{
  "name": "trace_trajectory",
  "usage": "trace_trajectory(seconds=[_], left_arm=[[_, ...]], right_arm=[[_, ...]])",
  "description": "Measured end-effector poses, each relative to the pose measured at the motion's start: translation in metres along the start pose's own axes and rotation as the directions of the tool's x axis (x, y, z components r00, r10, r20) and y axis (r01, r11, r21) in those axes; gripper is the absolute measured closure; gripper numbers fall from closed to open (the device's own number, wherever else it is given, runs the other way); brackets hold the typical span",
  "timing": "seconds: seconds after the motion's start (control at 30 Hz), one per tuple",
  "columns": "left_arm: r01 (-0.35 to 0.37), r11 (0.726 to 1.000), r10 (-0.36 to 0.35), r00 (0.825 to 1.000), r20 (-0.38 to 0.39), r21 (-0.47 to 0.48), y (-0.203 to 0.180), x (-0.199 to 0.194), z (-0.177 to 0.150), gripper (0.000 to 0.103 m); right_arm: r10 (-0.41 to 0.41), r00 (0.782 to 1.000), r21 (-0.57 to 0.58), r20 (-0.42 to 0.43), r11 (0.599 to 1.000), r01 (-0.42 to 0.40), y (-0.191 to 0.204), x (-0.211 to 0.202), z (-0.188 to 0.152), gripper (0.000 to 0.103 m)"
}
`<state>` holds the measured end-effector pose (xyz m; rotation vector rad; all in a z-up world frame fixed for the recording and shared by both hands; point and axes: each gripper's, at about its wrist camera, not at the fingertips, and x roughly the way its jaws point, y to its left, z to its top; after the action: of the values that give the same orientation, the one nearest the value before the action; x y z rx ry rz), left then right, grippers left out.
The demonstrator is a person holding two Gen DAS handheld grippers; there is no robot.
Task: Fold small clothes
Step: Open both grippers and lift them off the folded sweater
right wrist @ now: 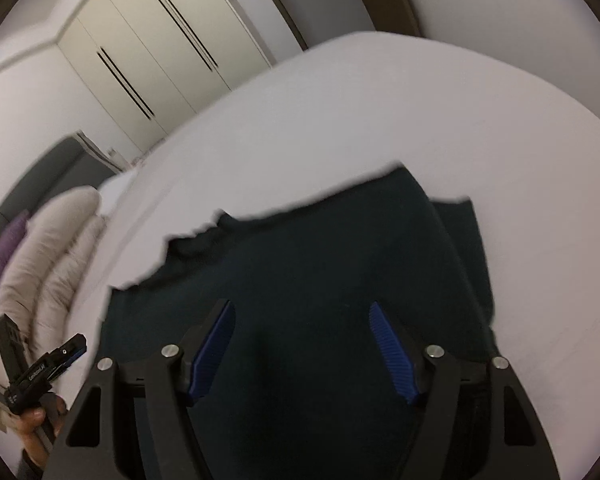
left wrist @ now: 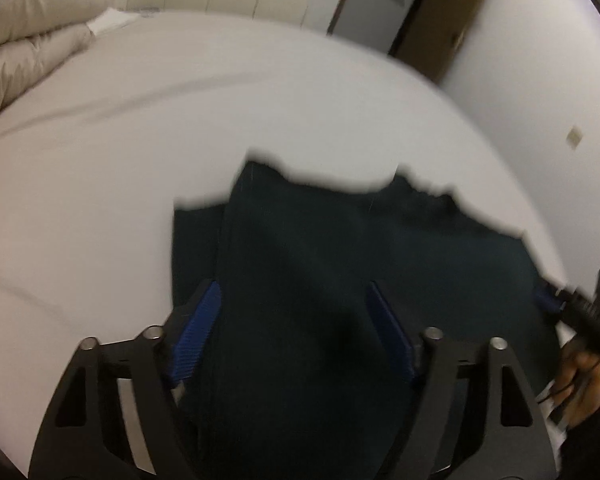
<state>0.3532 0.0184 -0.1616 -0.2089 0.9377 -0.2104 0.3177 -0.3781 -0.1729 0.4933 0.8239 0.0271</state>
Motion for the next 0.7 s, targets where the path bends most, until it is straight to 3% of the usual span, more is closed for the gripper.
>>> trace_trajectory(seconds=[0.07, 0.17, 0.23, 0.33, 0.4, 0.5, 0.6, 0.63, 0.7], left_arm=[[-0.063, 0.997, 0.063, 0.998, -0.001, 0.041, 0.006, 0.007, -0.013, 0.036], [-0.086, 0.992, 0.083, 0.996, 0.027, 0.095, 0.010, 0.002, -0.029, 0.036], [-0.117, 0.989, 0.116, 0.993, 0.016, 0.092, 0.016, 0.003, -0.037, 0.035], [-0.082, 0.995, 0.081, 0.997, 0.007, 0.052, 0.032, -0.011, -0.049, 0.035], [-0.085, 0.996, 0.084, 0.996, 0.007, 0.042, 0.035, -0.014, -0.053, 0.035], [-0.096, 0.995, 0.096, 0.995, 0.003, 0.031, 0.038, -0.022, -0.058, 0.035], [-0.104, 0.994, 0.104, 0.995, 0.001, 0.023, 0.040, -0.027, -0.065, 0.035], [-0.108, 0.994, 0.108, 0.994, 0.003, 0.025, 0.040, -0.029, -0.068, 0.035], [-0.108, 0.994, 0.108, 0.994, 0.009, 0.024, 0.041, -0.031, -0.073, 0.035]], right_arm=[[0.019, 1.000, 0.000, 0.013, 1.000, -0.019, -0.011, -0.004, -0.002, 0.053], [0.039, 0.999, 0.046, 0.035, 0.998, -0.040, -0.033, -0.013, 0.002, 0.064], [-0.013, 0.998, 0.075, 0.058, 0.997, 0.008, -0.042, -0.021, 0.004, 0.064], [-0.007, 0.996, 0.176, 0.085, 0.984, -0.008, -0.048, -0.043, 0.000, 0.062], [0.102, 0.989, 0.170, 0.107, 0.978, -0.119, -0.028, -0.054, -0.010, 0.062], [0.286, 0.958, 0.122, 0.025, 0.950, -0.286, 0.013, -0.045, -0.031, 0.058], [0.350, 0.933, 0.104, -0.078, 0.934, -0.342, 0.032, -0.022, -0.055, 0.057], [0.331, 0.938, 0.116, -0.102, 0.940, -0.319, 0.028, -0.015, -0.061, 0.058], [0.343, 0.935, 0.170, -0.092, 0.930, -0.325, 0.009, -0.008, -0.066, 0.081]])
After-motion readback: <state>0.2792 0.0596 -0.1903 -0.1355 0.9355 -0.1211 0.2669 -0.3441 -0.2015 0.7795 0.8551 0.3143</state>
